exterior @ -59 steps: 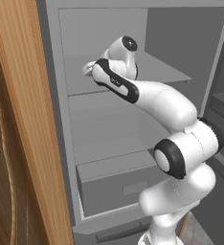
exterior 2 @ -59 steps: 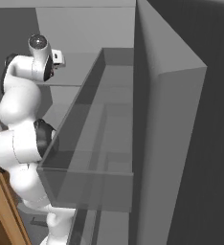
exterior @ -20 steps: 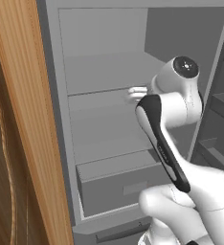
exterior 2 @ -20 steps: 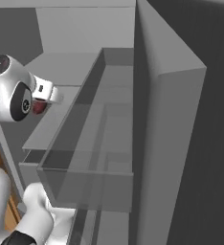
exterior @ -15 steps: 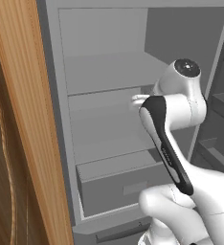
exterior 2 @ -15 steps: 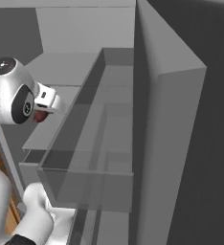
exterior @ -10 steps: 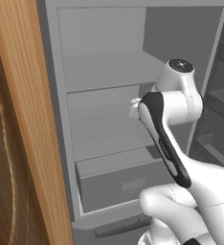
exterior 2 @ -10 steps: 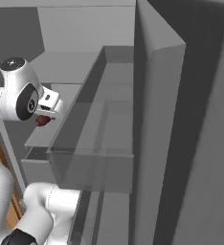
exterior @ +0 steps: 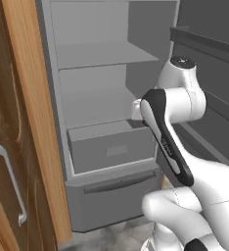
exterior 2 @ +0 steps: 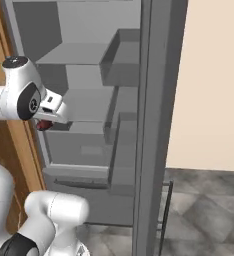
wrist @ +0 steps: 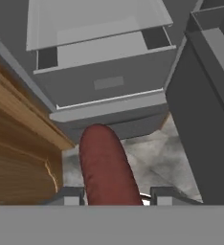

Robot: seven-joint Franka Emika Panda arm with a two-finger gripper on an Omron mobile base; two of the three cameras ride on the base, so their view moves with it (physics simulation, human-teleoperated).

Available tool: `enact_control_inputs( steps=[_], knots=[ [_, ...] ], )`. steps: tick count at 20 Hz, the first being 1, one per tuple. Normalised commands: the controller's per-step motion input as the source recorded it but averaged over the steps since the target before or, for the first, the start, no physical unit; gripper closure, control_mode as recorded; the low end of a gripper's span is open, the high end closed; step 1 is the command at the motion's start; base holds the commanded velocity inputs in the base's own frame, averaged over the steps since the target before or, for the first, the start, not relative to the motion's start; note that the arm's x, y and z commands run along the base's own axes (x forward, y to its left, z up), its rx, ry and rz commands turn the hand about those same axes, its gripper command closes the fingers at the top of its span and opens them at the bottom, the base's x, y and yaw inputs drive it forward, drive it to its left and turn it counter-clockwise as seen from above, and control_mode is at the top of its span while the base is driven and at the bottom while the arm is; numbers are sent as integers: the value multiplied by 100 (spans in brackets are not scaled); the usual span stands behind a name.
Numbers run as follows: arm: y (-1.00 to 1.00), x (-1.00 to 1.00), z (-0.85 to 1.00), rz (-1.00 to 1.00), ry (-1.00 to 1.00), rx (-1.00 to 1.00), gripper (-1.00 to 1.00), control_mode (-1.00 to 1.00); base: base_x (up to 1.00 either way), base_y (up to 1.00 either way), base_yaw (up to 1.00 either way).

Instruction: Move the hot dog bun to the plate on the dining table and place the condiment next to that plate. Then navigate to the fridge and take the sausage and place it on the plate as well.

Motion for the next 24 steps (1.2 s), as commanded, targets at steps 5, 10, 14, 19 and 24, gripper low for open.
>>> enact_control_inputs(
  steps=[5,10,14,19,24],
  knots=[
    [0,0,0,0,0,0,100,100,-100,-24,0],
    [0,0,0,0,0,0,100,100,-100,-29,-13],
    [0,0,0,0,0,0,100,100,-86,-33,-59],
    [0,0,0,0,0,0,100,100,-16,-38,-81],
    [0,0,0,0,0,0,100,100,2,-74,-81]
  ],
)
